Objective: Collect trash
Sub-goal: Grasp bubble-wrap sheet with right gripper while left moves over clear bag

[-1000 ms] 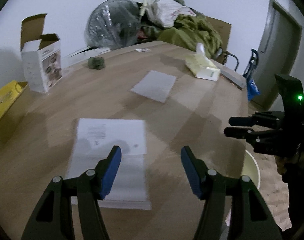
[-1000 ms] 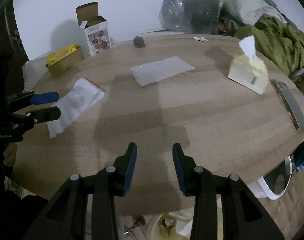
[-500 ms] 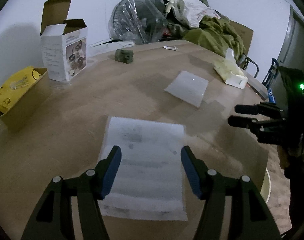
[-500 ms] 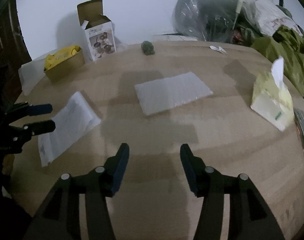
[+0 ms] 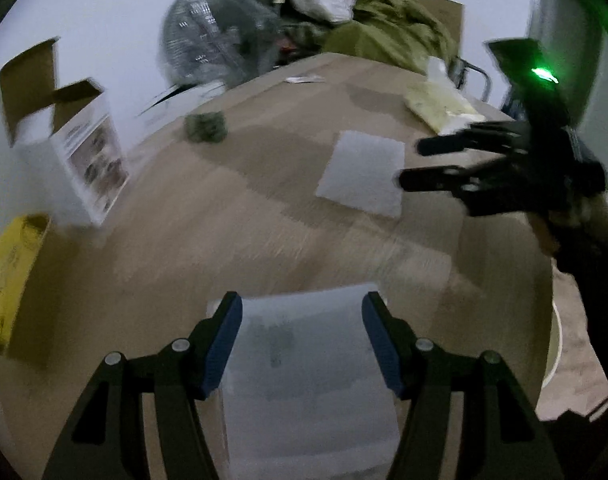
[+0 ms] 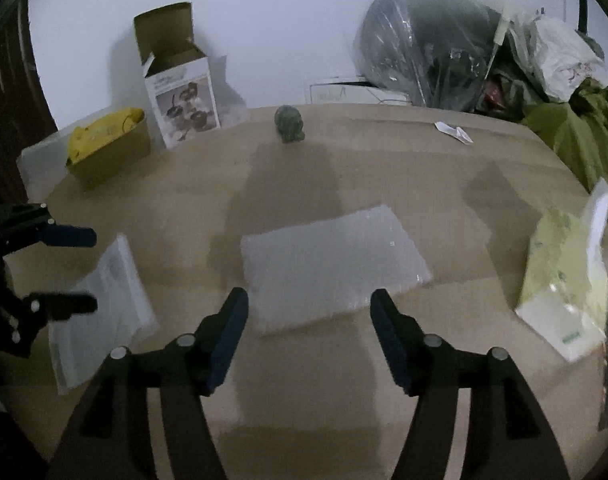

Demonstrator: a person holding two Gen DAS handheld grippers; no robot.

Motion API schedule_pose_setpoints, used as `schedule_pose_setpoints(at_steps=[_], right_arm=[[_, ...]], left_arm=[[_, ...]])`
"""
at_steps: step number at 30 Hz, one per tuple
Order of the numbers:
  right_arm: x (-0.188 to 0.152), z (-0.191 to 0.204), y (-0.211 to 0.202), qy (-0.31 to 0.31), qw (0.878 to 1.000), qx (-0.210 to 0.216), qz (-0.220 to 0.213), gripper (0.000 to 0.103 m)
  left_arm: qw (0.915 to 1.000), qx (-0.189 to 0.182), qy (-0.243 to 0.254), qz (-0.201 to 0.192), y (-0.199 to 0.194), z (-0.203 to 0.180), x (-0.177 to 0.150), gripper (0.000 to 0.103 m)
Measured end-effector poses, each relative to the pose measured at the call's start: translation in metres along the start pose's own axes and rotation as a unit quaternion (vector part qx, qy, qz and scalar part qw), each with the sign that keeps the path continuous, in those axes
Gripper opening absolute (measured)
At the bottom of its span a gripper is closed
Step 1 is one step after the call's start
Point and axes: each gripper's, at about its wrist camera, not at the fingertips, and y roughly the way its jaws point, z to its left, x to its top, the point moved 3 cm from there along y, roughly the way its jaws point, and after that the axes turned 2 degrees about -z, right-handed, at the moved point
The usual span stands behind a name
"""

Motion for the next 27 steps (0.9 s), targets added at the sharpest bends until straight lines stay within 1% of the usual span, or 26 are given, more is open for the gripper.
schedule_pose_setpoints(at_steps=[1,5,8,10,15,21,27], right_arm=[[0.005,-0.004,0.008,0.003,1.0,0.0,0.004,0.065],[0.018,-0.013,0.027,0.013,1.0,-0.004,0.019,0.065],[0.027,-0.018,0.034,0.021,0.999,-0.005,0.025,0.065],[0.03,-0.022,0.04,0.027,0.999,-0.009,0.033,0.065],[0.025,-0.023,0.056,0.005,0.997,-0.032,0.064,0.065],[0.023,-0.02,0.057,-0.013,0.997,-0.036,0.067,0.065],[0.023,-0.021,0.061,-0.027,0.997,-0.03,0.066,0.065]], left_arm=[[0.9999,-0.014,0.006,0.002,0.004,0.0,0.003,0.062],[0.9987,-0.042,0.022,0.019,0.019,0.003,0.007,0.062],[0.9973,-0.057,0.03,0.035,0.028,0.003,0.006,0.062],[0.9962,-0.061,0.04,0.046,0.033,0.001,0.004,0.062],[0.9944,-0.063,0.063,0.057,0.034,-0.002,0.001,0.062],[0.9941,-0.058,0.068,0.061,0.031,0.0,-0.002,0.062],[0.9933,-0.049,0.078,0.07,0.031,0.0,-0.008,0.062]])
